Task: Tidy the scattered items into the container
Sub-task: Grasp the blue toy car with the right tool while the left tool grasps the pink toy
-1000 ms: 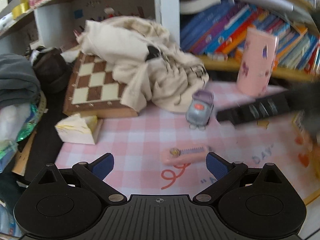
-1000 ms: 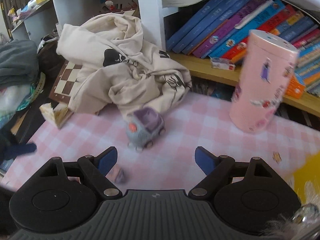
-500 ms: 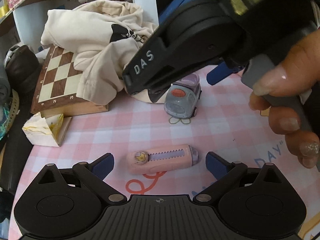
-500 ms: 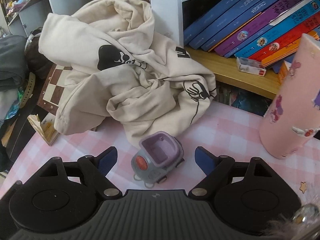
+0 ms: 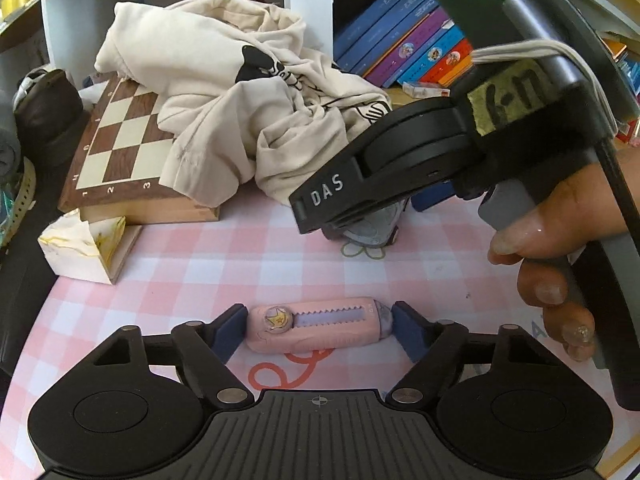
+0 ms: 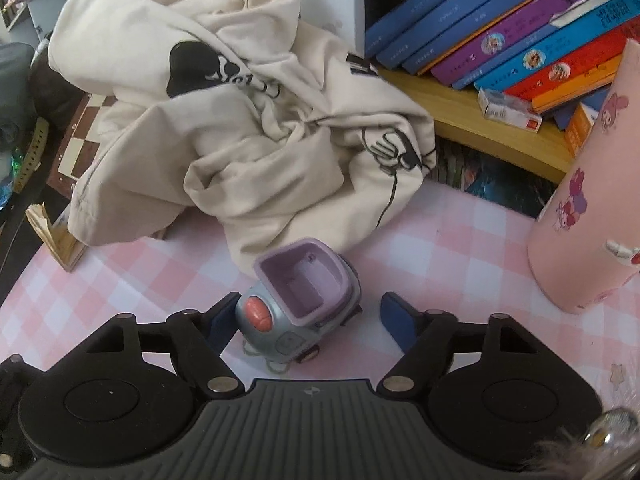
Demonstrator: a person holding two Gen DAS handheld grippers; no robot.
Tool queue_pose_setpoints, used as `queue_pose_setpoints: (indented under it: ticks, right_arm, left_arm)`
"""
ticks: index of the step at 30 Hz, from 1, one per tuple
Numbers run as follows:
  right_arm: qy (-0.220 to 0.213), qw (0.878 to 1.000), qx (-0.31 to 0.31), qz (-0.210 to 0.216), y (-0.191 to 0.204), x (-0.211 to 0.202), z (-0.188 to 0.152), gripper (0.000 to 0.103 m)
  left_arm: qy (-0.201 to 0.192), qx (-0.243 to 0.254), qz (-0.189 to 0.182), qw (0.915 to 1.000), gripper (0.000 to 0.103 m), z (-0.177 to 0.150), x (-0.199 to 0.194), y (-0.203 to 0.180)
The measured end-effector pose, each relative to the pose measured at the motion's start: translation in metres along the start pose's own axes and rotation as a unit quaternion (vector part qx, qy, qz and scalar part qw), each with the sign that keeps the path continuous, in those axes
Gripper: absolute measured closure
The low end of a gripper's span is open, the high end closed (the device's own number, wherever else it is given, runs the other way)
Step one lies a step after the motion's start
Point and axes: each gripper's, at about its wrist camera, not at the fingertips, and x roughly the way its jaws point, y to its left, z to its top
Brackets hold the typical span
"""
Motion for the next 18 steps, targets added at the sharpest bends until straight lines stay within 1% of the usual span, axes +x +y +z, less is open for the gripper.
queue_pose_setpoints:
  ticks: [1, 2, 7, 11, 14, 18]
  right_arm:
    - [0.0, 1.0, -0.001, 0.003, 0.0, -0.001, 0.0, 0.041]
    - [-0.001, 1.0, -0.002, 0.005, 0.0, -0.002, 0.001, 0.043]
    - [0.002, 1.0, 0.001, 0.004, 0.0, -0.01, -0.004, 0.043]
    - [0.005, 1.0, 0.008, 0.004, -0.002, -0.021, -0.011, 0.043]
    - [0.004, 1.0, 0.008, 0.002, 0.001, -0.031, -0.017, 0.043]
    - [0.003, 1.0, 0.008, -0.002, 0.004, -0.048, -0.03, 0.043]
  left_arm:
    - [0.0, 0.0, -0.001, 1.0, 0.024, 0.0, 0.0, 0.0]
    - [0.002, -0.001, -0.001, 1.0, 0.024, 0.0, 0.0, 0.001]
    - [0.013, -0.014, -0.008, 0.9998, 0.024, -0.001, -0.005, 0.006]
    - [0.012, -0.032, -0.014, 0.9993, 0.024, -0.007, -0.019, 0.012]
    - [0.011, -0.052, -0.022, 0.9983, 0.024, -0.011, -0.03, 0.02]
    - [0.016, -0.094, -0.035, 0.9949, 0.024, -0.019, -0.049, 0.036]
